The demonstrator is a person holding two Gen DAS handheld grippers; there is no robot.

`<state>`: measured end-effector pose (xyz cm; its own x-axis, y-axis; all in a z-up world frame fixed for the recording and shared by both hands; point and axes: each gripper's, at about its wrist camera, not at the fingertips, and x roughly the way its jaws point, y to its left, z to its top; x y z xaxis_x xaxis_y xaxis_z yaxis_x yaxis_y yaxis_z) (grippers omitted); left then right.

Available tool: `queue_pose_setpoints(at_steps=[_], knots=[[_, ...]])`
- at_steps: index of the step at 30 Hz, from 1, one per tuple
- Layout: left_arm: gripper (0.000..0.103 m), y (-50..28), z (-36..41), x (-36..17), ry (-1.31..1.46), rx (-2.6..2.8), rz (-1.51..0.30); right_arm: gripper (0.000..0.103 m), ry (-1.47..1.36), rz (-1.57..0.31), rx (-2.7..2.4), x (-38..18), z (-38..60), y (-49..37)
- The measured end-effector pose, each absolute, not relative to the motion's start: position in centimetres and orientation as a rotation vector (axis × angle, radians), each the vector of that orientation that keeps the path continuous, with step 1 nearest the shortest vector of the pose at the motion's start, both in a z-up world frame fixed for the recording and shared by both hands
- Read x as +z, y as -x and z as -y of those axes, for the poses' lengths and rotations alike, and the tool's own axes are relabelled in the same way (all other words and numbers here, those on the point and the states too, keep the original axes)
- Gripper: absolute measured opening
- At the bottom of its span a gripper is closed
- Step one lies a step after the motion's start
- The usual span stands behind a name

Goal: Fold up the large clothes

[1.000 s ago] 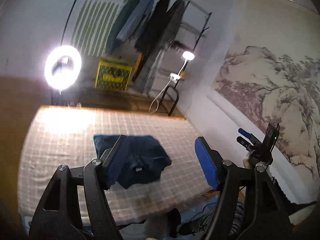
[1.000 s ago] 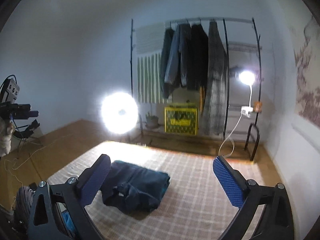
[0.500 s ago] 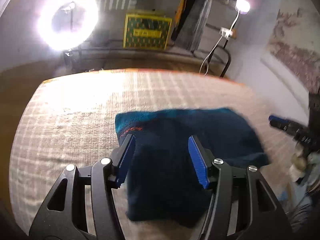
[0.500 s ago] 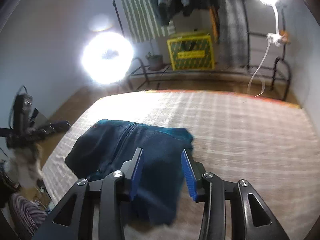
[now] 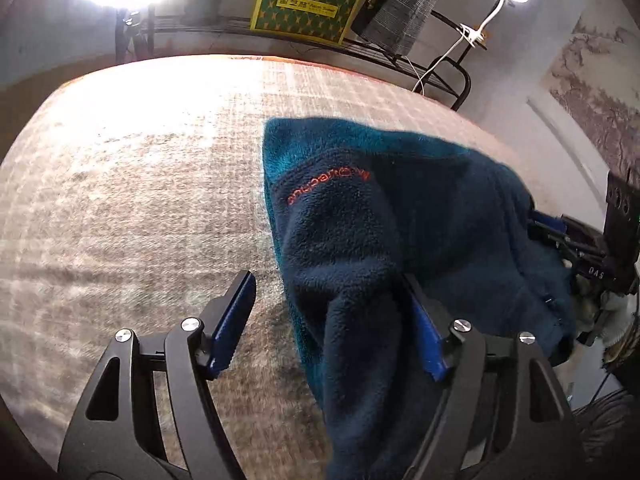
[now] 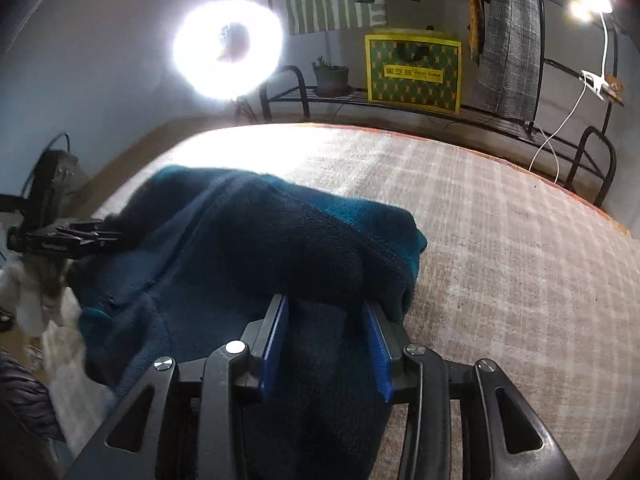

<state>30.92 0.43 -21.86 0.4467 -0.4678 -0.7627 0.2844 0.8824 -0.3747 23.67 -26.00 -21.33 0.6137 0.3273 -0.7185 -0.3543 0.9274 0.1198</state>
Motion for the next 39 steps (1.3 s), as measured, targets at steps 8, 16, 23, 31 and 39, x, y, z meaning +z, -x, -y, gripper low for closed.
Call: queue_pose_setpoints(at_steps=[8,16,23,31,39], knots=[[0.078,-33.1,-5.5,-23.7,0.624,-0.530,-1.133,0.103,-0.194,-0.891,0.447,-21.3,29.8,-22.5],[0.079,-33.9,-6.3,-27.1,0.845,-0.635,-1.208,0.100,-0.595,-1.033,0.557,-26.8,33.7,-25.3],[0.079,-35.0,-5.7,-27.2,0.858,-0.646,-1.189,0.093,-0.682,-1.032,0.640,-28.2,32.8,-26.0],[0.051,-34.2,-2.6,-24.8,0.657,-0.575,-1.175,0.055,-0.491,-1.070,0.565,-26.0,29.3,-25.9],[0.043,-32.1,-0.3,-20.3,0.586,-0.635,-1.139,0.043,-0.316,-1.006,0.529,-20.7,28.2,-23.1]])
